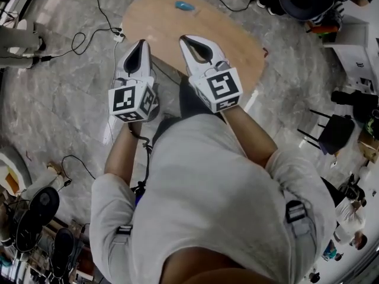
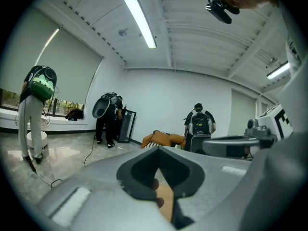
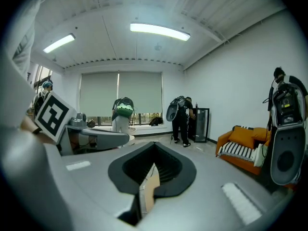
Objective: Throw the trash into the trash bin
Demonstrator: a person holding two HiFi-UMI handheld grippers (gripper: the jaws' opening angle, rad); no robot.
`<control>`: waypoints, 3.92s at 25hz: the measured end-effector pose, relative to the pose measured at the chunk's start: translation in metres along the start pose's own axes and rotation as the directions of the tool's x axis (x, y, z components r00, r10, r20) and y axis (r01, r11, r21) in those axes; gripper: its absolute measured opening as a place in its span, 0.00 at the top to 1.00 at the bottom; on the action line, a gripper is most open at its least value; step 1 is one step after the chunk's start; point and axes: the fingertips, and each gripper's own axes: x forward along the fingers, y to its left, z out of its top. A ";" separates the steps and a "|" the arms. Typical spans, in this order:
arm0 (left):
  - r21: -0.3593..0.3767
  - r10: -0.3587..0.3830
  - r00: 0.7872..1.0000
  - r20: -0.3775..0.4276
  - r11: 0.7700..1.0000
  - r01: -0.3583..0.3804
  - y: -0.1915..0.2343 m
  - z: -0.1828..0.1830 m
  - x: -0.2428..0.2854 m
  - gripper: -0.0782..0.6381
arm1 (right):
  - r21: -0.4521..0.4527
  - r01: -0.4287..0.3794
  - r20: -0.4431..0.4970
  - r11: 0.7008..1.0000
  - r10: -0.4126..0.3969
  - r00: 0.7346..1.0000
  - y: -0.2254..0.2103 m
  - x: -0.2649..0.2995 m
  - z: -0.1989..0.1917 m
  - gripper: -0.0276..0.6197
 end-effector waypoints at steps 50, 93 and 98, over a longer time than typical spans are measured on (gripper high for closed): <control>-0.210 -0.034 0.806 -0.591 0.971 -0.113 0.100 -0.368 0.324 0.87 | -0.105 -0.024 -0.643 0.994 -0.049 0.764 -0.304 0.293 -0.453 0.87; -0.278 0.129 0.834 -0.536 0.907 -0.318 0.130 -0.371 0.258 0.87 | -0.239 -0.309 -0.701 0.921 0.057 0.711 -0.234 0.373 -0.460 0.94; -0.290 0.220 0.833 -0.507 0.867 -0.406 0.154 -0.360 0.206 0.87 | -0.194 -0.382 -0.686 0.904 0.153 0.711 -0.160 0.364 -0.438 0.94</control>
